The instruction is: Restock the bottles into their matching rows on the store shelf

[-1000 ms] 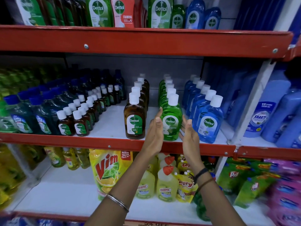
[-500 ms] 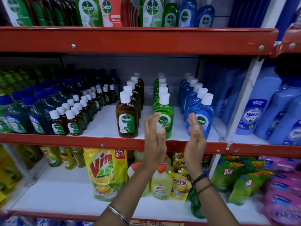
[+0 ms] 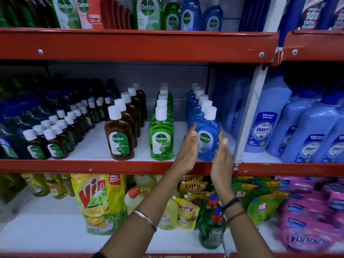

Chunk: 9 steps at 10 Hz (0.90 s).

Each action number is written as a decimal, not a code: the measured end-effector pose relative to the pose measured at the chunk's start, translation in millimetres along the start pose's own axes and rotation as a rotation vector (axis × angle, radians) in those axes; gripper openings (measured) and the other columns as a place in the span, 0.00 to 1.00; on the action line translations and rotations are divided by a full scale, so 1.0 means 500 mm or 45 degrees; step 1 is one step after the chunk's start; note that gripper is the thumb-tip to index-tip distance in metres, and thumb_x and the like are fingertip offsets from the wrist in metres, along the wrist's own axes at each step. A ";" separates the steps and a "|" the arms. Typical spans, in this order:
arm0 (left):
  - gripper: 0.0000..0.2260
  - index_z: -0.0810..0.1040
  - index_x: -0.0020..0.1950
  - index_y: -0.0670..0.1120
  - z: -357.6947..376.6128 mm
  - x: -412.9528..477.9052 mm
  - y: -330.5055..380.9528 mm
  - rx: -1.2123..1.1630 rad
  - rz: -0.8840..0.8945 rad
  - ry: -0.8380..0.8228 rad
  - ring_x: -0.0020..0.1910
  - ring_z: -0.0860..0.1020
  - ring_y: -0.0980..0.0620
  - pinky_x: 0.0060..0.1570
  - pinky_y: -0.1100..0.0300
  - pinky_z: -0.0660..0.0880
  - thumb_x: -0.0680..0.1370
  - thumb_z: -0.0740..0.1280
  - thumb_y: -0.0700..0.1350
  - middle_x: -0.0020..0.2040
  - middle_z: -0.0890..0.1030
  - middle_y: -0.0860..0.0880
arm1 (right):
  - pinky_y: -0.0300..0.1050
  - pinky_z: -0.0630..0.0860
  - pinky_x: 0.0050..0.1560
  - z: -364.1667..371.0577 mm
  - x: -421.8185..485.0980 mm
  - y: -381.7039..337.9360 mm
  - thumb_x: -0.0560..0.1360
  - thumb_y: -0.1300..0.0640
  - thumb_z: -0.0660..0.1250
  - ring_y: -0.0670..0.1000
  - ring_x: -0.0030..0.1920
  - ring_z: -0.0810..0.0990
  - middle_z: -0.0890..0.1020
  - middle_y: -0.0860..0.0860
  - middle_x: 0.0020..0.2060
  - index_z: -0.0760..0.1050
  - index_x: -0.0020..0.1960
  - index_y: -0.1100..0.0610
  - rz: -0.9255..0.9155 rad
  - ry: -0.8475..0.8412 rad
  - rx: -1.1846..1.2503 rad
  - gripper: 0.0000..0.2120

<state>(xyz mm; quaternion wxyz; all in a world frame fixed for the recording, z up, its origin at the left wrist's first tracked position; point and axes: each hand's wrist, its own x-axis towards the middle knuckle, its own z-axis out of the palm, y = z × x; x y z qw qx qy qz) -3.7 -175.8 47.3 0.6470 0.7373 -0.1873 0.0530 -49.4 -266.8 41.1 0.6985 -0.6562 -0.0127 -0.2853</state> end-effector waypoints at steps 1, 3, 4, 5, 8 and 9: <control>0.39 0.58 0.75 0.66 -0.016 -0.005 -0.003 -0.018 0.010 0.031 0.75 0.63 0.52 0.74 0.42 0.61 0.68 0.43 0.81 0.76 0.64 0.52 | 0.27 0.72 0.56 -0.006 0.013 0.002 0.76 0.37 0.48 0.41 0.65 0.72 0.72 0.44 0.67 0.63 0.73 0.48 0.025 -0.033 0.029 0.30; 0.27 0.60 0.64 0.80 0.007 -0.013 -0.004 -0.018 0.032 0.076 0.73 0.66 0.51 0.73 0.43 0.63 0.66 0.43 0.82 0.73 0.67 0.50 | 0.26 0.73 0.51 -0.060 0.061 -0.001 0.79 0.40 0.46 0.39 0.59 0.74 0.74 0.43 0.62 0.65 0.71 0.49 0.135 -0.146 0.076 0.26; 0.28 0.61 0.63 0.81 0.007 -0.017 -0.007 -0.021 0.013 0.085 0.73 0.66 0.50 0.72 0.42 0.64 0.65 0.43 0.83 0.73 0.68 0.50 | 0.25 0.73 0.48 -0.064 0.062 -0.004 0.78 0.39 0.46 0.38 0.58 0.74 0.76 0.43 0.60 0.68 0.68 0.46 0.142 -0.160 0.063 0.24; 0.29 0.61 0.64 0.80 0.003 -0.013 -0.006 -0.021 -0.011 0.060 0.72 0.67 0.49 0.72 0.42 0.65 0.65 0.43 0.82 0.73 0.68 0.49 | 0.31 0.74 0.51 -0.064 0.063 -0.006 0.73 0.35 0.47 0.43 0.60 0.76 0.77 0.42 0.58 0.69 0.66 0.44 0.152 -0.129 0.036 0.27; 0.32 0.57 0.69 0.77 -0.005 -0.020 0.002 0.086 0.010 -0.012 0.72 0.67 0.49 0.71 0.41 0.66 0.67 0.42 0.82 0.73 0.68 0.49 | 0.26 0.75 0.44 -0.059 0.061 -0.018 0.73 0.35 0.48 0.47 0.60 0.77 0.77 0.45 0.60 0.70 0.62 0.41 0.087 -0.079 0.049 0.23; 0.40 0.58 0.76 0.64 -0.008 -0.031 0.000 0.191 0.100 -0.013 0.71 0.63 0.64 0.74 0.55 0.62 0.69 0.40 0.80 0.74 0.65 0.54 | 0.31 0.75 0.52 -0.062 0.049 -0.007 0.76 0.33 0.49 0.48 0.65 0.74 0.75 0.48 0.65 0.68 0.63 0.36 0.014 -0.069 -0.043 0.20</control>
